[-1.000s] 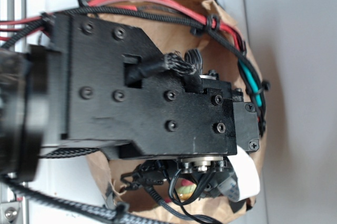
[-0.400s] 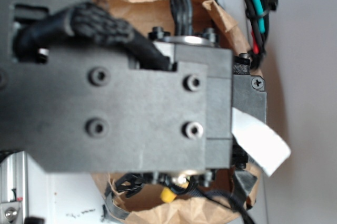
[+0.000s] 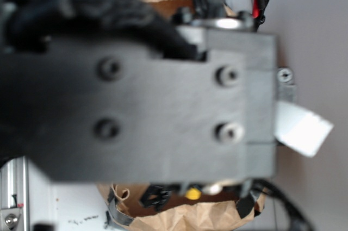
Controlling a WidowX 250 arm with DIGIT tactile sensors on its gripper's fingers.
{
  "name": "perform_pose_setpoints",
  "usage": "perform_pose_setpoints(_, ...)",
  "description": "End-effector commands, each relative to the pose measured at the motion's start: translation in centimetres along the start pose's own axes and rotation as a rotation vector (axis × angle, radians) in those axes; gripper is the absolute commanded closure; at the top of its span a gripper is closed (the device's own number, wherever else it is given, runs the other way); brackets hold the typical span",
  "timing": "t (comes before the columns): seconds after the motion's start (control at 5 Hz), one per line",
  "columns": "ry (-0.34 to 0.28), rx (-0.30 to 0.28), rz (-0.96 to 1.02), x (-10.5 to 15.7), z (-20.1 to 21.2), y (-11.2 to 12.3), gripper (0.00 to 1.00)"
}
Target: Grab the multicolored rope.
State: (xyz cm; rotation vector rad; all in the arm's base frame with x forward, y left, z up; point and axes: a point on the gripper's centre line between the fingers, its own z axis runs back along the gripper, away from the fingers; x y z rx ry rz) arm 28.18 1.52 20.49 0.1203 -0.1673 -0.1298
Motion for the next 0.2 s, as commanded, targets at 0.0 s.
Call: perform_pose_setpoints(0.0,-0.073,0.005,0.044,1.19,2.03,0.07,1.00)
